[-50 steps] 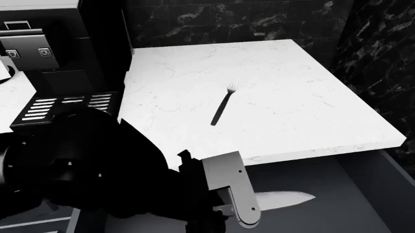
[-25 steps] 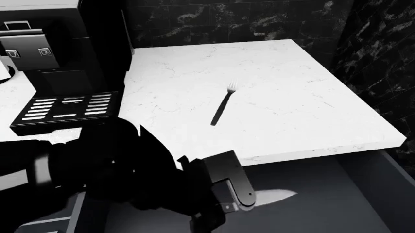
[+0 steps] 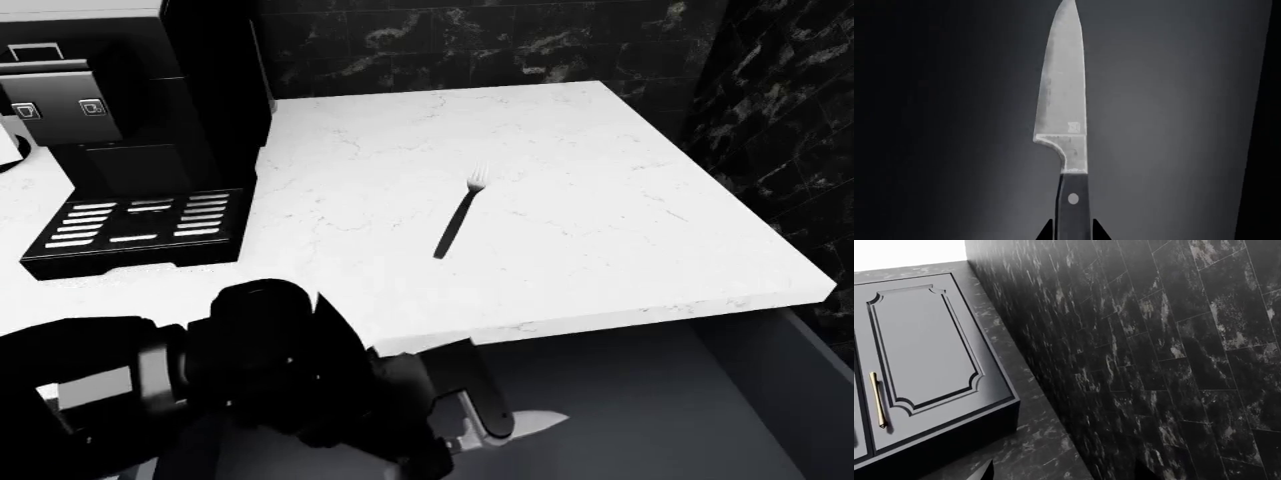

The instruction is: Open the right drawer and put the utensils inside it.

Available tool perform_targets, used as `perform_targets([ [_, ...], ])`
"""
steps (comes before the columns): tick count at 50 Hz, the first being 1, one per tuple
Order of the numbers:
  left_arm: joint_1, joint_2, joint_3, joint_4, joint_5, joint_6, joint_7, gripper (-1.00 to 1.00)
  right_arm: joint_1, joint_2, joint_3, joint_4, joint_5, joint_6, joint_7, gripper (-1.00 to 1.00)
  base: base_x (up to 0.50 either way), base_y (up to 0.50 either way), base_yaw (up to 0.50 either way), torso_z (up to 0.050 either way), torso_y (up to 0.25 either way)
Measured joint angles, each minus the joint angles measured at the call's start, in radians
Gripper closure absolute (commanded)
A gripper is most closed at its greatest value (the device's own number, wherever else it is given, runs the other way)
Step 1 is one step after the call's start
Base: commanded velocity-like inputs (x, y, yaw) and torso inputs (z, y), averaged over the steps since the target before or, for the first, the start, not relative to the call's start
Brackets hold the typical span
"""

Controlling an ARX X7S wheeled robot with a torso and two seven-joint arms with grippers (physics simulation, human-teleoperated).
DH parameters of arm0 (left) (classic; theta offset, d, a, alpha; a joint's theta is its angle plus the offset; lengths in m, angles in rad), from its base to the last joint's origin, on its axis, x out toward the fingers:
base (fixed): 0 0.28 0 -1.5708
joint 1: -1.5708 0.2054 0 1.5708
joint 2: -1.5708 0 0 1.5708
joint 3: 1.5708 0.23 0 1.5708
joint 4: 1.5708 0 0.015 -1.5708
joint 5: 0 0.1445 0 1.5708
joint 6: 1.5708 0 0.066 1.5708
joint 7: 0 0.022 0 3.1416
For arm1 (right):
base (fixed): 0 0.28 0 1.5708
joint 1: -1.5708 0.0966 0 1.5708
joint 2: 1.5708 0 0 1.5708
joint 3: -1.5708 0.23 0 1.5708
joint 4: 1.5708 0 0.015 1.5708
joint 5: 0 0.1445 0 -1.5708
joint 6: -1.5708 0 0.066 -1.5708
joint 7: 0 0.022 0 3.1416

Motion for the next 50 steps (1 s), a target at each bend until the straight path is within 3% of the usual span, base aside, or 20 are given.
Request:
perform_targets([
  [7, 0.013, 0.014, 0.018, -0.028, 0.016, -0.004, -0.012, 1.00, 0.000, 0.000, -0.003, 0.001, -0.001, -0.002, 0.000, -1.00, 0.00, 0.00, 0.00, 0.000, 0.000],
  [8, 0.014, 0.015, 0.021, -0.030, 0.018, -0.005, -0.012, -1.00, 0.000, 0.000, -0.003, 0.001, -0.001, -0.002, 0.000, -1.00, 0.00, 0.00, 0.00, 0.000, 0.000],
  [31, -0.024, 0.001, 0.021, 0.035, -0.011, -0.040, -0.048, -1.00, 0.000, 0.000, -0.001, -0.001, 0.001, 0.002, 0.000, -1.00, 0.00, 0.00, 0.00, 0.000, 0.000],
  [50, -0.290, -0.137, -0.206, 0.188, -0.297, -0.053, -0.164, -1.00, -0.002, 0.000, 0.011, -0.006, 0.011, 0.018, 0.000, -1.00, 0.00, 0.00, 0.00, 0.000, 0.000],
])
